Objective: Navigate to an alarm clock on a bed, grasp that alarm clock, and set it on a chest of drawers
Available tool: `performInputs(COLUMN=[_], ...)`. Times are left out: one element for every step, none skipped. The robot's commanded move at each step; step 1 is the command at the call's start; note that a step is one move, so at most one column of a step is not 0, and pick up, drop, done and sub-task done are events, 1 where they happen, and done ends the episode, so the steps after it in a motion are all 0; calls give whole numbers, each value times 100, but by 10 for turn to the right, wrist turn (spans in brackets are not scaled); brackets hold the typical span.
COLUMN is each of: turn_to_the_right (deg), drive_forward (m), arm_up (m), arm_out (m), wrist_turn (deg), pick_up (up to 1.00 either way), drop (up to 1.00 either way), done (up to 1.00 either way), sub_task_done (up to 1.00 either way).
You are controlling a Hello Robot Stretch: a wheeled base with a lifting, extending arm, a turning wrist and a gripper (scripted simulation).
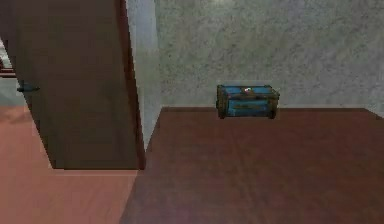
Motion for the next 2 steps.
performInputs(turn_to_the_right=[-450,-150], drive_forward=[0,0], arm_up=[0,0], arm_out=[0,0], wrist_turn=[0,0], pick_up=[0,0], drop=[0,0], done=[0,0], sub_task_done=[0,0])
